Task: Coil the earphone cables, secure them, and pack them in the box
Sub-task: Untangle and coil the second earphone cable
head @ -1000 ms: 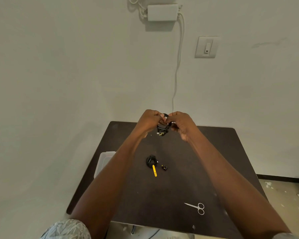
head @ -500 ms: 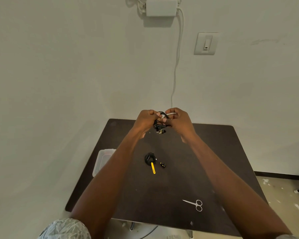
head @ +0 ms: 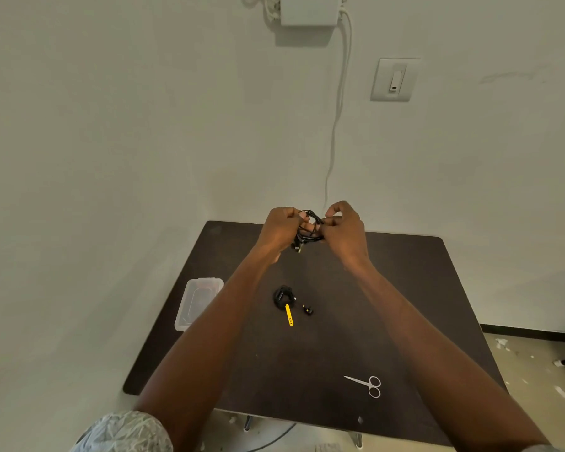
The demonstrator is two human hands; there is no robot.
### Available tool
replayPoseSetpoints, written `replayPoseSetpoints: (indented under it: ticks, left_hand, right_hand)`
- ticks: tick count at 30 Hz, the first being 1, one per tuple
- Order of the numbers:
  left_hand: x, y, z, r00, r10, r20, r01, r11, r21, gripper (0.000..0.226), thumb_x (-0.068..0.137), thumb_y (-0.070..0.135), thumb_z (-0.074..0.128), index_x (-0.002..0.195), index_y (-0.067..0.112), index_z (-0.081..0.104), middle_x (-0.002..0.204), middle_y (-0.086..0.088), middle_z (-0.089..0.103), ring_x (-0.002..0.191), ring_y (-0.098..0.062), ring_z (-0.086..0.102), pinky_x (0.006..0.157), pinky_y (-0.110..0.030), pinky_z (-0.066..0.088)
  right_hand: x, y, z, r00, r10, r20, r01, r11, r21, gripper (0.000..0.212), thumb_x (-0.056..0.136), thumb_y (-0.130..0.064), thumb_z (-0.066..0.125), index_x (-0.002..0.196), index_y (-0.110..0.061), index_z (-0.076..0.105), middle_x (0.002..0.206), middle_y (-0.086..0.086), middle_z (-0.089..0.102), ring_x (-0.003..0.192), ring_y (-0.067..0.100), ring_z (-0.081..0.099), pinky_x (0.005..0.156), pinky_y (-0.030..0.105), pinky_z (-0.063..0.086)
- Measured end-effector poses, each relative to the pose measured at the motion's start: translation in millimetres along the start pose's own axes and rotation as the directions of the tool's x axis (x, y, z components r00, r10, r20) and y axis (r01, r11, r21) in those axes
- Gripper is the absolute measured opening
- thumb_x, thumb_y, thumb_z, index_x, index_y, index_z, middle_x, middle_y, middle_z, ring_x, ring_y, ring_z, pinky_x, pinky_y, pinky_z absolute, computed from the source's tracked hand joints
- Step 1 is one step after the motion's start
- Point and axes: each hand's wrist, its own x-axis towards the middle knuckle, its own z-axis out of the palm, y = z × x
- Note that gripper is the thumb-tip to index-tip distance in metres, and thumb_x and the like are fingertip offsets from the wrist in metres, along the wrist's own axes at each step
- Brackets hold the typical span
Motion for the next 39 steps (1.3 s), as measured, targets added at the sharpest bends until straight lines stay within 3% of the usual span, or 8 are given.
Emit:
replayPoseSetpoints:
  ticks: [10, 19, 22, 28, 30, 33, 36, 39]
  left_hand:
    - [-2.4, -6.2, 3.1, 0.998, -0.005, -0.065, -0.001, 0.995, -0.097, 0.019, 0.097, 0.015, 0.053, 0.095, 0.001, 0.067, 0.073, -0.006, 0.073, 0.065, -0.014, 0.069, 0.066, -0.031, 0.059]
    - [-2.1, -7.5, -1.7, 0.996, 0.085, -0.012, -0.084, 0.993, 0.077, 0.02, 0.098, 0.017, 0.052, 0.092, 0.009, 0.069, 0.076, 0.004, 0.071, 0.068, 0.002, 0.066, 0.058, -0.005, 0.045]
    - [-1.2, -8.6, -2.1, 0.993, 0.113, 0.027, -0.115, 0.986, 0.117, 0.017, 0.097, 0.017, 0.052, 0.089, 0.013, 0.067, 0.078, 0.004, 0.071, 0.073, -0.002, 0.067, 0.064, -0.01, 0.047]
    - [0.6, -11.0, 3.5, 0.987, 0.158, 0.017, -0.156, 0.943, 0.292, 0.021, 0.097, 0.019, 0.049, 0.085, 0.01, 0.064, 0.076, 0.006, 0.066, 0.067, -0.005, 0.059, 0.061, -0.018, 0.041]
    - [1.0, -12.2, 5.5, 0.976, 0.215, -0.027, -0.181, 0.88, 0.44, 0.023, 0.097, 0.018, 0.046, 0.083, 0.008, 0.061, 0.074, 0.003, 0.063, 0.068, -0.015, 0.059, 0.061, -0.023, 0.044]
    - [1.9, -19.5, 3.8, 0.938, 0.346, -0.038, -0.251, 0.749, 0.613, 0.024, 0.096, 0.019, 0.04, 0.082, 0.01, 0.057, 0.075, -0.001, 0.064, 0.072, -0.027, 0.06, 0.079, -0.041, 0.043]
    - [3.7, -24.2, 1.2, 0.869, 0.494, -0.01, -0.323, 0.584, 0.745, 0.027, 0.1, 0.018, 0.037, 0.093, 0.013, 0.062, 0.079, 0.0, 0.068, 0.074, -0.025, 0.06, 0.081, -0.038, 0.035]
    - [5.5, -23.4, 0.5, 0.825, 0.561, 0.068, -0.344, 0.402, 0.849, 0.026, 0.099, 0.019, 0.038, 0.103, 0.013, 0.063, 0.085, -0.005, 0.068, 0.08, -0.028, 0.058, 0.078, -0.034, 0.024]
  right_hand:
    - [1.4, -0.1, 3.1, 0.994, -0.11, 0.006, 0.11, 0.987, -0.12, 0.015, 0.08, -0.002, 0.058, 0.076, -0.012, 0.068, 0.073, 0.002, 0.068, 0.069, 0.014, 0.061, 0.056, 0.019, 0.041]
    - [7.9, 1.6, 8.6, 0.987, 0.16, 0.0, -0.159, 0.98, 0.115, 0.035, 0.074, -0.017, 0.072, 0.048, -0.006, 0.051, 0.048, 0.003, 0.038, 0.048, 0.013, 0.03, 0.046, 0.024, 0.025]
    - [9.5, 3.8, 13.5, 0.977, 0.207, -0.047, -0.204, 0.978, 0.049, 0.015, 0.07, -0.007, 0.068, 0.056, -0.004, 0.066, 0.056, 0.007, 0.059, 0.055, 0.017, 0.047, 0.054, 0.03, 0.038]
    - [3.2, 4.3, 18.4, 0.989, -0.113, -0.097, 0.082, 0.956, -0.283, 0.017, 0.082, -0.002, 0.057, 0.075, -0.002, 0.073, 0.101, 0.004, 0.06, 0.097, 0.02, 0.052, 0.079, 0.032, 0.046]
    - [7.5, 2.0, 20.2, 0.993, 0.094, -0.067, -0.094, 0.996, 0.013, 0.015, 0.08, -0.001, 0.056, 0.068, -0.003, 0.065, 0.088, 0.008, 0.06, 0.078, 0.017, 0.054, 0.063, 0.028, 0.045]
    - [12.9, -8.6, 4.7, 0.852, 0.412, 0.323, -0.515, 0.773, 0.37, 0.015, 0.088, -0.002, 0.057, 0.075, -0.008, 0.058, 0.06, 0.004, 0.053, 0.046, 0.01, 0.037, 0.047, 0.022, 0.027]
    - [16.9, -10.2, -14.3, 0.73, 0.394, 0.558, -0.668, 0.582, 0.464, 0.019, 0.096, -0.005, 0.049, 0.079, -0.007, 0.055, 0.049, 0.001, 0.051, 0.032, 0.005, 0.031, 0.039, 0.019, 0.026]
    - [20.5, -7.5, -19.1, 0.725, 0.395, 0.565, -0.676, 0.564, 0.474, 0.016, 0.096, -0.003, 0.047, 0.082, -0.003, 0.054, 0.069, 0.012, 0.065, 0.026, 0.005, 0.027, 0.032, 0.018, 0.025]
